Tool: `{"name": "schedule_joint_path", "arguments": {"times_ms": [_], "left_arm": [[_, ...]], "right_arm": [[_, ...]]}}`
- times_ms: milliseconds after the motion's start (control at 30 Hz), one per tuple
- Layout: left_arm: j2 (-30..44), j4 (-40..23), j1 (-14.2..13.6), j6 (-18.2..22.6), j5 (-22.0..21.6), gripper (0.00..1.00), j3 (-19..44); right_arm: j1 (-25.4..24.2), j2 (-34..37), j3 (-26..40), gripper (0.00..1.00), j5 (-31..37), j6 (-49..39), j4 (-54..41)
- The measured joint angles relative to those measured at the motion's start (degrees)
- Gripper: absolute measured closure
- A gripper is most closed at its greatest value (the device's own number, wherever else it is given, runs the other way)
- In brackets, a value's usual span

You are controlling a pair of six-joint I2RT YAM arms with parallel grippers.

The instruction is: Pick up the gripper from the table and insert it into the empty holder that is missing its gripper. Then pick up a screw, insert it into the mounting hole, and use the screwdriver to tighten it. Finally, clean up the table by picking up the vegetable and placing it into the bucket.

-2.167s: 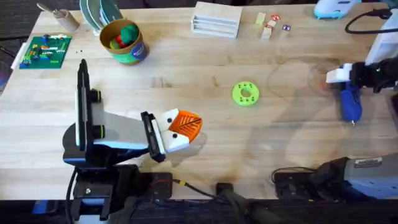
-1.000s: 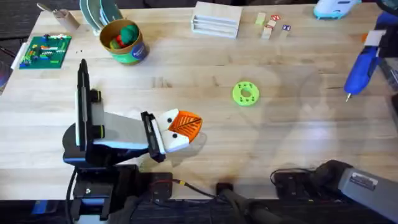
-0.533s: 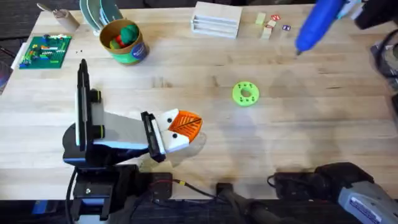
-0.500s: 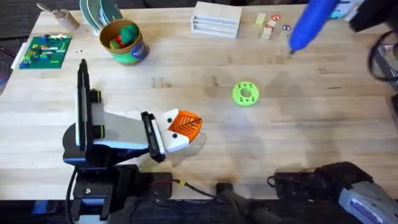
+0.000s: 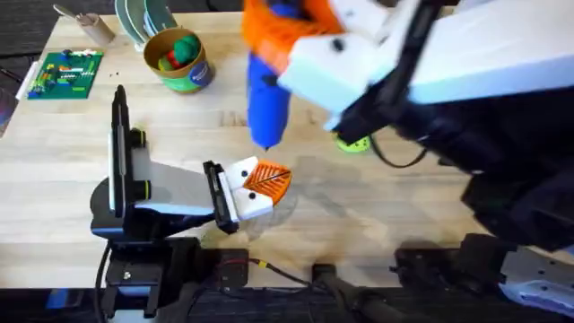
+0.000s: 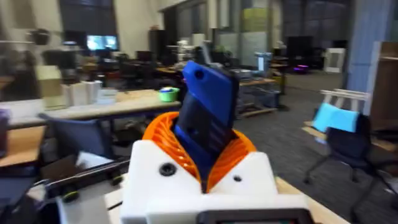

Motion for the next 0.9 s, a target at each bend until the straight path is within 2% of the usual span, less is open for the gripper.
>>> {"name": "schedule_joint_path", "arguments": {"times_ms": [67,200,733,900], "left_arm": [[0.0,0.0,0.0,0.0,0.0,0.987,0.0],[0.0,0.0,0.0,0.0,0.0,0.987,0.0],[0.0,0.0,0.0,0.0,0.0,0.987,0.0],[0.0,0.0,0.0,0.0,0.0,0.987,0.0]], "right_arm": [[3.0,4.7,0.0,0.979,-0.1,-0.3,1.3],[3.3,7.5,-0.1,0.979,-0.2,-0.3,2.2],[4.4,8.3,-0.1,0.979,-0.2,-0.5,4.2],[5.5,10.4,-0.1,0.979,-0.2,-0.5,7.5]]}}
